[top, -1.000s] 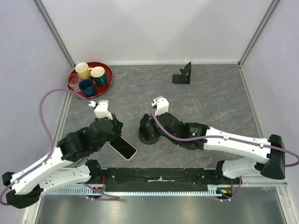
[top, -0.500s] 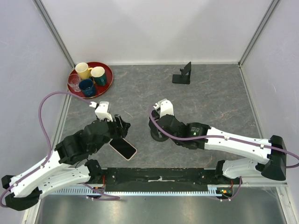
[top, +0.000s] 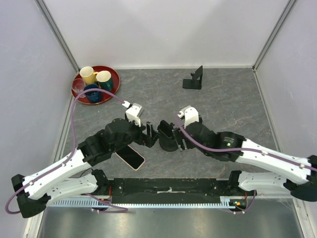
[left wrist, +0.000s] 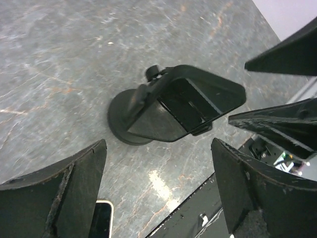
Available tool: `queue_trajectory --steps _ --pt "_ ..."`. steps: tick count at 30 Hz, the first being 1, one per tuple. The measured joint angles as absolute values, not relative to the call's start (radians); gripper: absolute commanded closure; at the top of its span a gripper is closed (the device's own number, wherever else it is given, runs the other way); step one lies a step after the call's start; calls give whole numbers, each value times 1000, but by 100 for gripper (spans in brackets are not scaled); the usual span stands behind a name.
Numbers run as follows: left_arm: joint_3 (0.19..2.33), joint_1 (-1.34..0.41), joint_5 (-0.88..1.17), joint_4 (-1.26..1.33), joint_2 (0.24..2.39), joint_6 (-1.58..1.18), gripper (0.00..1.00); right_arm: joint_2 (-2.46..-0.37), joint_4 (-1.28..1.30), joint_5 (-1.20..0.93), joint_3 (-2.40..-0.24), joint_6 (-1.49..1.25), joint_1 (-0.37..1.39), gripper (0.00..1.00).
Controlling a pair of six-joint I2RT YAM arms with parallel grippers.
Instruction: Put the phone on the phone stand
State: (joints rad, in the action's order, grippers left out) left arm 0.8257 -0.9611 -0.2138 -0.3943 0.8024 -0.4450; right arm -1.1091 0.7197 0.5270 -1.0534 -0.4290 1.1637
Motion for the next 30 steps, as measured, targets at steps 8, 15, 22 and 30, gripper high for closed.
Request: queue_trajectory --steps 8,15,22,30 --pt "986 -961 -76 -388 1002 -300 5 -825 655 418 -1017 -376 1154 9" --pt "1051 -960 62 -384 1074 -112 4 -747 635 411 -1004 -355 1154 9" --pt "1088 -960 131 -400 1121 7 3 -738 636 410 -986 -341 1153 8" --pt "1107 -960 86 -393 1201 7 2 -731 635 411 -973 -336 1154 7"
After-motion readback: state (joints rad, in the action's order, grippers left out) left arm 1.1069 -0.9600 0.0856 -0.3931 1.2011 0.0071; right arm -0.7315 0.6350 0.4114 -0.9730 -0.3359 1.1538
